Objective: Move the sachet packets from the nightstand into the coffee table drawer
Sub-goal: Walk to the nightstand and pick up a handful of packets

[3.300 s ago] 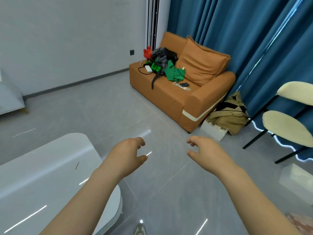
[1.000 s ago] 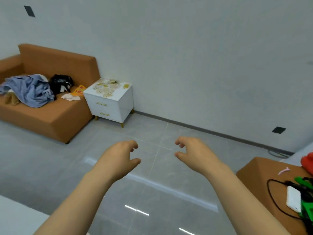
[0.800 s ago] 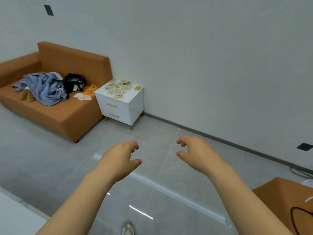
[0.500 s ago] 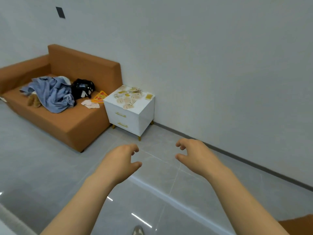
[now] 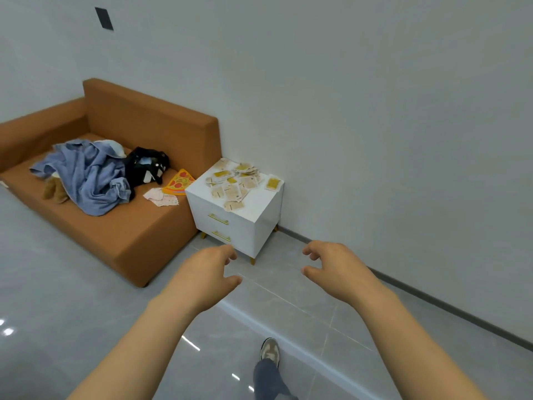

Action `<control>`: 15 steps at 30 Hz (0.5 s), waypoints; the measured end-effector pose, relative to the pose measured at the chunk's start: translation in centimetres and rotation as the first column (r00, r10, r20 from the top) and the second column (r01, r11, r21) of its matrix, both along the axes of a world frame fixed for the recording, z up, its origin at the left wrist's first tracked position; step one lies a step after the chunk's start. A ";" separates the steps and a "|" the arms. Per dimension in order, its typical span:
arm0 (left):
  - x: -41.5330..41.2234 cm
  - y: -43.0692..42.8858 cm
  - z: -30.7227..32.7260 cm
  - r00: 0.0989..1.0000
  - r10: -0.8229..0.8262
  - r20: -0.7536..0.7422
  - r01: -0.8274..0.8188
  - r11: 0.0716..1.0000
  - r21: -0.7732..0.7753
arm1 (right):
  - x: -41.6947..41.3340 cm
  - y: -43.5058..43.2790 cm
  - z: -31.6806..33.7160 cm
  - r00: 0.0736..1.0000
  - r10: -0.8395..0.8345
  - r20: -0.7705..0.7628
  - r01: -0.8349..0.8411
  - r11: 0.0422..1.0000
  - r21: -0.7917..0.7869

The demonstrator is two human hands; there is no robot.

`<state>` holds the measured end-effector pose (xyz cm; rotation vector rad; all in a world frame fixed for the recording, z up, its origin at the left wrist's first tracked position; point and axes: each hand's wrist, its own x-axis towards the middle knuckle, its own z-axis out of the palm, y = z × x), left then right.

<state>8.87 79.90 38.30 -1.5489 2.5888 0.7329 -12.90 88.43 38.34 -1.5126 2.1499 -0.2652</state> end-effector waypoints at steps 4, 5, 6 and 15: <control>-1.9 -6.9 -0.4 1.000 0.019 0.013 -0.019 1.000 -0.010 | -2.3 -7.4 -0.7 1.000 0.013 -0.017 -0.013 1.000 -0.020; -2.2 -8.5 -0.4 1.000 0.028 0.014 -0.027 1.000 -0.007 | -2.8 -9.2 -0.8 1.000 0.016 -0.012 -0.017 1.000 -0.023; -2.5 -10.0 -0.4 0.999 0.037 0.015 -0.037 0.999 -0.001 | -3.3 -10.8 -0.9 1.000 0.024 -0.004 -0.024 0.999 -0.021; -4.2 -22.1 -2.0 0.993 0.115 0.024 -0.116 0.993 0.039 | -6.6 -25.4 -2.4 0.996 0.084 0.011 -0.084 0.996 0.015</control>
